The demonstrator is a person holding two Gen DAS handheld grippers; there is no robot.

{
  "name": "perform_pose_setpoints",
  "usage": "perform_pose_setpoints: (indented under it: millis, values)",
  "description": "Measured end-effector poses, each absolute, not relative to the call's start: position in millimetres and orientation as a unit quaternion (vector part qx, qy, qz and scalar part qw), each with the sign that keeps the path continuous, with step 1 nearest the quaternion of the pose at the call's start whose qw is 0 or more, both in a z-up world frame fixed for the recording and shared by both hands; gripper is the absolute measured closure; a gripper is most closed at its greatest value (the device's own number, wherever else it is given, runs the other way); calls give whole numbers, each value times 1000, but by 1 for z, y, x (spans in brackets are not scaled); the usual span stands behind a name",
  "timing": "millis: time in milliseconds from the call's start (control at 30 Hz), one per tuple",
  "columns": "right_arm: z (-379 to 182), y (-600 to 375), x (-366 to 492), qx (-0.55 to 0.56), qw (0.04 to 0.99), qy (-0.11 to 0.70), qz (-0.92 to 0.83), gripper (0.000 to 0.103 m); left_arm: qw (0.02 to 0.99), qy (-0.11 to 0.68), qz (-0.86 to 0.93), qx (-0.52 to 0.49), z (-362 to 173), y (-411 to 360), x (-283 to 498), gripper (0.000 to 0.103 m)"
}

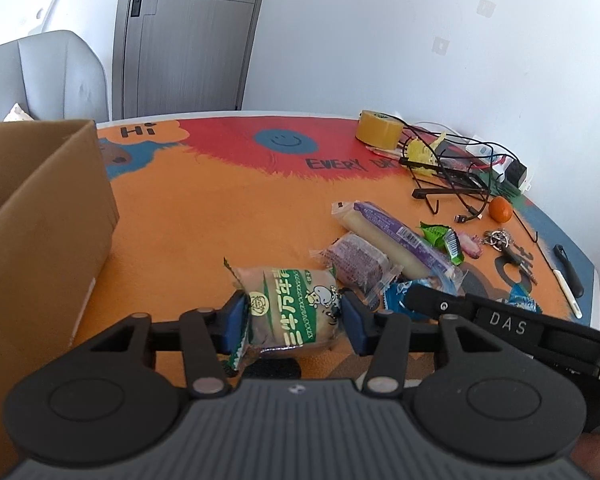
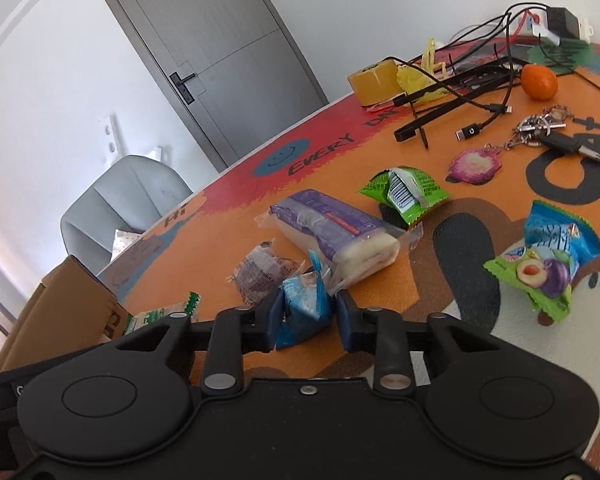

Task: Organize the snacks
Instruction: 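Close the right tool on the small blue snack pack, then carry both held snacks over the cardboard box and open both tools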

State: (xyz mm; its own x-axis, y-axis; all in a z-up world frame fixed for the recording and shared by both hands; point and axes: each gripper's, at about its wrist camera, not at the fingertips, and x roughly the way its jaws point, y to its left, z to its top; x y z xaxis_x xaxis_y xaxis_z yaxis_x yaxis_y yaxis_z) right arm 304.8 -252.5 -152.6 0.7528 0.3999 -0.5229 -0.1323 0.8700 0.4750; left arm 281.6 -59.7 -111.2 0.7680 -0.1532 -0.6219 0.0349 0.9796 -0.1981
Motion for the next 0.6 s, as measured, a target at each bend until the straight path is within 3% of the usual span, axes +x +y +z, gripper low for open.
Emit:
perform_pose_setpoints:
  millis: [600]
  values:
    - [-112, -232, 270, 197, 919, 284, 188, 77, 951, 292, -35, -91, -70, -38, 241, 53]
